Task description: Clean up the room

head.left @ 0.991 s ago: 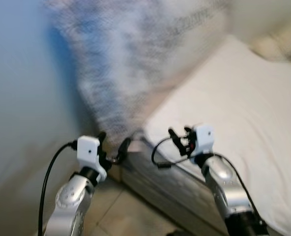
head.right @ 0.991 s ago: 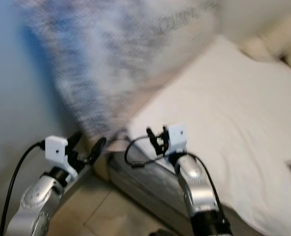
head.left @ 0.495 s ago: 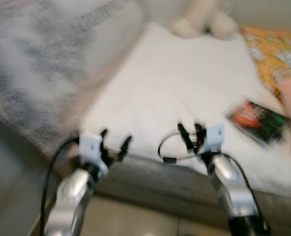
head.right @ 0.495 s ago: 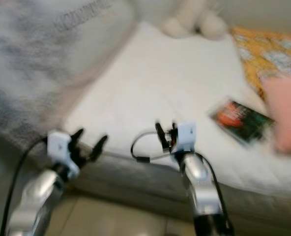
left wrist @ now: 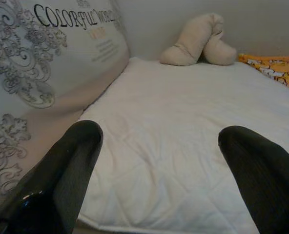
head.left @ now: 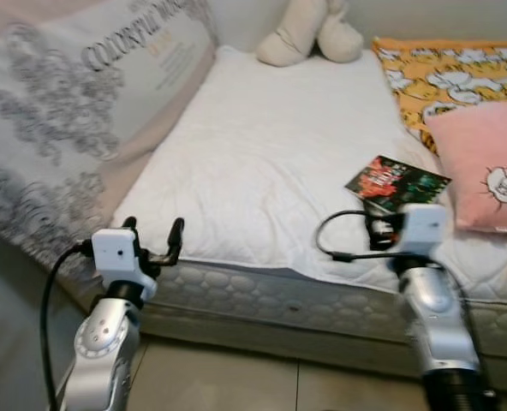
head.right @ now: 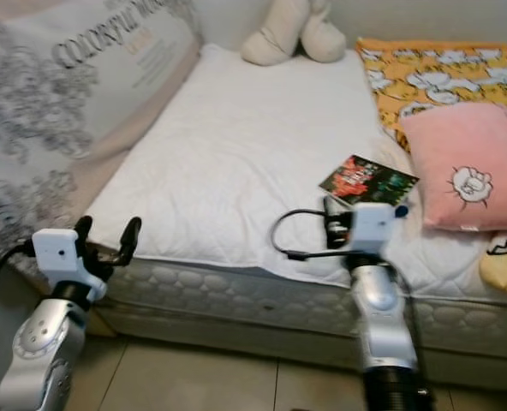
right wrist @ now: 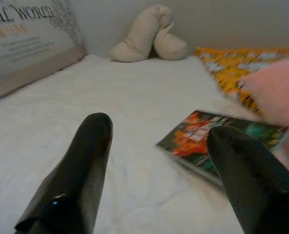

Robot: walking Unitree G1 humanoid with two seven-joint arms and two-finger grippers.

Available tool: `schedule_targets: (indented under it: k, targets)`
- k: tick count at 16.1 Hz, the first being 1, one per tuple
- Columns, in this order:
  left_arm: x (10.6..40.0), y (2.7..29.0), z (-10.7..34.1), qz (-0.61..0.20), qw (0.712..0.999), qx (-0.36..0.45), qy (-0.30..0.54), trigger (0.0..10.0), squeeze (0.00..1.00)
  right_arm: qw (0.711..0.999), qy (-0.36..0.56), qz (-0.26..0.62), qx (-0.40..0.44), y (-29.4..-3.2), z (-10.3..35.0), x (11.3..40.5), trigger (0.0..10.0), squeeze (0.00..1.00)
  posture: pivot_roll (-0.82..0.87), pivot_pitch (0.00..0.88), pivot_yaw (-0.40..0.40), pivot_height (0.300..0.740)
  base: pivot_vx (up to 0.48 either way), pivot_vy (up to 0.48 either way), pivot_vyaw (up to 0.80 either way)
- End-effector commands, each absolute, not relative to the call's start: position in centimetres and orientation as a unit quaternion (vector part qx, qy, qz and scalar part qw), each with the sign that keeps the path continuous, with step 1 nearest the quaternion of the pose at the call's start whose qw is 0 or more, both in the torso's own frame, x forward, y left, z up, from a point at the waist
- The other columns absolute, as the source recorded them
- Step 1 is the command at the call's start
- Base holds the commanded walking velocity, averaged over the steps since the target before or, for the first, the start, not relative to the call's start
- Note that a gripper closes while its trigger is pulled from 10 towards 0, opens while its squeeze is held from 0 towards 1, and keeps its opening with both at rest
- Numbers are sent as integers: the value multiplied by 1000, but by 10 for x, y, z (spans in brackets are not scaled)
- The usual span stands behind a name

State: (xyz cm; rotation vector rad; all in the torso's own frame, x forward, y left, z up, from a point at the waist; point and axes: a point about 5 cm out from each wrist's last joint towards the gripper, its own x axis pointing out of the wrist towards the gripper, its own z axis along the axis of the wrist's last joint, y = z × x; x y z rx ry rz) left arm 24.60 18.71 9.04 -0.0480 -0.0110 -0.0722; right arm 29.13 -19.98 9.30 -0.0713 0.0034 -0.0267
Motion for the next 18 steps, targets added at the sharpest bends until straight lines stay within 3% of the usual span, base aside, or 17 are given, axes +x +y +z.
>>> schedule_targets:
  k: [1,6,9,10,11,18]
  targets:
    - [250,183,91,-42,999,-18,1,10000,1000,999,4,-16,-36,-196,90,291,10000,1000,-100,0,75,740,0,0,0]
    - [251,174,91,-73,997,-26,-1,10000,1000,1000,1,-4,18,-188,87,289,10000,1000,-103,0,76,740,0,0,0]
    - [253,166,86,-109,993,-44,6,10000,1000,999,6,19,-40,-182,86,290,10000,1000,-120,0,82,740,0,-450,0]
    - [253,161,84,-128,991,-43,10,10000,608,998,15,32,-59,-175,84,290,10000,0,-126,0,82,740,0,-450,-638]
    - [253,159,83,-136,989,-49,14,10000,0,997,25,33,-58,-175,82,290,10000,0,-129,0,83,740,0,-450,-538]
    - [260,155,83,-133,989,-59,11,10000,0,997,22,25,-72,-179,84,290,10000,0,-145,0,96,740,0,-448,-567]
